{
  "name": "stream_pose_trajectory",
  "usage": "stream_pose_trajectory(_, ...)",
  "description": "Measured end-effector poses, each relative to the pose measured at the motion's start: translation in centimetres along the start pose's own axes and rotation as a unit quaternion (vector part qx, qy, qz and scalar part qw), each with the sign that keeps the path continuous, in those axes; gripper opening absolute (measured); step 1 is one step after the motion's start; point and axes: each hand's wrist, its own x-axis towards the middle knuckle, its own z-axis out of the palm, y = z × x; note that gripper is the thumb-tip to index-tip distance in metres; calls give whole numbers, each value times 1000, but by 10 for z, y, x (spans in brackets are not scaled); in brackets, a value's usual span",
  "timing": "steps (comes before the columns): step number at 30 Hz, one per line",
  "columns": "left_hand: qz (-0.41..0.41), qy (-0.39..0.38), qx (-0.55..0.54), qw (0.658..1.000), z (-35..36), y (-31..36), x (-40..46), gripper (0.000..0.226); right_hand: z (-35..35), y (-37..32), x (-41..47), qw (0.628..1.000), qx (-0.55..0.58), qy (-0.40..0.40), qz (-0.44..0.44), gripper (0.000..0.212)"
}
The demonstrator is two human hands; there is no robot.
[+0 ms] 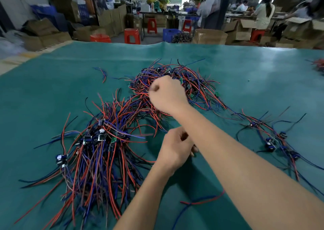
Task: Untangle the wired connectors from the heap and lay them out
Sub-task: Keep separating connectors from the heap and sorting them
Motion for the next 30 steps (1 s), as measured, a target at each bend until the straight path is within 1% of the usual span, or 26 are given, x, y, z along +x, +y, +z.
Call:
stream_pose_trajectory(2,-1,-8,-46,999,0,3,-2,14,-1,32,6,997,-61,4,55,25)
stream_pose_trajectory(3,-4,-7,-59,998,0,4,-2,17,-1,47,8,994,-88,-3,67,27)
stream_pose_trajectory(6,-8,-6,-62,998,0,6,-3,19,4,77,11,991,-114,-31,61,34)
stream_pose_trajectory(9,-8,-8,-64,998,-1,8,-3,18,7,86,14,993,-103,-36,52,36)
stream_pose_trajectory(13,-9,-7,-64,998,-1,9,-3,18,11,88,17,995,-90,-33,38,19)
stream_pose_trajectory(16,-9,-10,-67,998,-1,10,-4,18,12,91,19,997,-57,-29,45,21)
stream_pose_trajectory(19,-11,-11,-73,997,-1,11,-5,19,11,92,18,997,14,-34,60,20)
stream_pose_trajectory(21,-14,-13,-77,997,-1,11,-5,19,12,91,16,996,49,-43,66,26)
stream_pose_trajectory(22,-15,-13,-78,997,-1,11,-5,20,13,90,16,995,54,-47,68,27)
stream_pose_trajectory(24,-14,-13,-80,997,-1,10,-5,22,17,88,15,996,35,-47,69,17)
stream_pose_trajectory(25,-15,-14,-80,997,-1,10,-4,23,19,87,14,996,25,-43,72,16)
stream_pose_trajectory(28,-13,-15,-80,997,-1,9,-4,26,20,85,12,996,7,-43,76,21)
stream_pose_trajectory(30,-12,-13,-78,997,-1,9,-4,27,18,87,12,995,2,-48,82,19)
